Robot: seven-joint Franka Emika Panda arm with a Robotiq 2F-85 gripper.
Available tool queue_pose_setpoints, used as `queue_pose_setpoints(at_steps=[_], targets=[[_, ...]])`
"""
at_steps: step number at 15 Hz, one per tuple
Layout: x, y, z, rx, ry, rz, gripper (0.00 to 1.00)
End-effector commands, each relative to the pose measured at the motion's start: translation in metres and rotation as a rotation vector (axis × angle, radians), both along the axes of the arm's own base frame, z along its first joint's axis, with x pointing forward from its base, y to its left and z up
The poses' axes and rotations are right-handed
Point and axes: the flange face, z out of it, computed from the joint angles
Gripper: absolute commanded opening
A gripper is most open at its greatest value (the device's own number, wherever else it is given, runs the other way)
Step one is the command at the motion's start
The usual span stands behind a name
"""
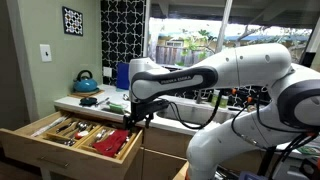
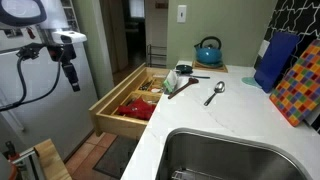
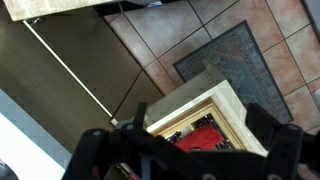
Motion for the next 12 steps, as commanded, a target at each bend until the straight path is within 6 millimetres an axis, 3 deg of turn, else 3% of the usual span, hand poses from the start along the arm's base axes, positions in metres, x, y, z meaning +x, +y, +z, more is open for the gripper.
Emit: queue_pose_setpoints(at_steps=[1, 5, 7, 12], targets=[[0.0, 0.0, 0.0, 0.0, 0.001, 0.0, 1.0], [0.0, 0.0, 0.0, 0.0, 0.002, 0.0, 1.0], [0.02, -0.011, 0.001, -0.091, -0.049, -0.018, 1.0], [0.106, -0.039, 0.032, -0.178, -0.263, 0.026, 1.0]])
